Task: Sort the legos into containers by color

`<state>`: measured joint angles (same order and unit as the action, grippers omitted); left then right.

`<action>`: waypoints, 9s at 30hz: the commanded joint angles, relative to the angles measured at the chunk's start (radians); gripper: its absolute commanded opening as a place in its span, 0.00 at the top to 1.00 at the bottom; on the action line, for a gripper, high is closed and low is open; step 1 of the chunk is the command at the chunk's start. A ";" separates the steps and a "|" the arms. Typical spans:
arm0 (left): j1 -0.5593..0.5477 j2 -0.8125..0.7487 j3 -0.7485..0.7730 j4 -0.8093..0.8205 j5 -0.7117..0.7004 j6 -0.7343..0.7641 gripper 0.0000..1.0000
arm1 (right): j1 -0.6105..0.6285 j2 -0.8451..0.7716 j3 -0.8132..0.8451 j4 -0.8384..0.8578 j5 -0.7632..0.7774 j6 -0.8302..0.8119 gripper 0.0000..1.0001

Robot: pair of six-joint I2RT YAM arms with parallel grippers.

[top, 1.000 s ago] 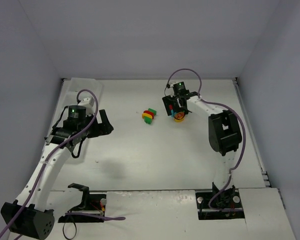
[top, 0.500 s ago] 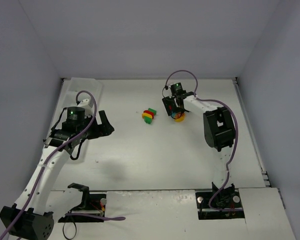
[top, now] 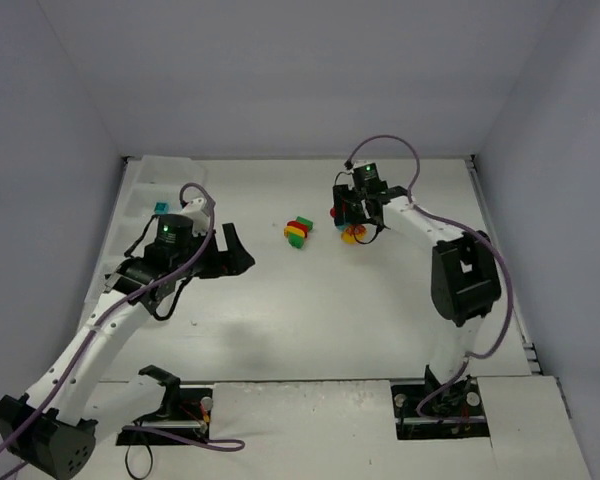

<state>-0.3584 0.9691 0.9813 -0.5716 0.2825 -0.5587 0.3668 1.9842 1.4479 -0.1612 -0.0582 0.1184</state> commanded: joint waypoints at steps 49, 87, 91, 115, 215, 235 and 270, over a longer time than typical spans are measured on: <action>-0.539 0.674 0.534 0.452 -0.347 -0.133 0.49 | 0.049 -0.766 -0.472 0.304 -0.017 1.023 0.99; 0.343 0.160 0.168 -0.251 -0.520 -0.089 1.00 | -0.075 -0.618 -0.419 0.284 -0.124 0.653 0.99; 0.511 0.197 0.145 -0.235 -0.499 -0.060 1.00 | -0.065 -0.601 -0.420 0.284 -0.157 0.626 0.99; 0.621 0.270 0.141 -0.165 -0.386 -0.038 0.28 | -0.033 -0.591 -0.411 0.275 -0.295 0.469 0.99; 0.335 0.436 0.407 0.082 0.052 0.066 1.00 | 0.095 -0.634 -0.366 0.167 -0.476 0.001 1.00; 0.495 0.418 0.237 0.111 -0.362 0.016 1.00 | 0.078 -0.633 -0.360 0.140 -0.466 0.010 1.00; 0.284 0.519 0.430 0.190 -0.042 0.148 0.22 | 0.151 -0.687 -0.354 0.127 -0.384 -0.111 1.00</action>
<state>0.0479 1.4765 1.2987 -0.4198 0.0505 -0.4808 0.4694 1.3460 1.0420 -0.0723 -0.4911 0.0559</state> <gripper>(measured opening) 0.781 0.598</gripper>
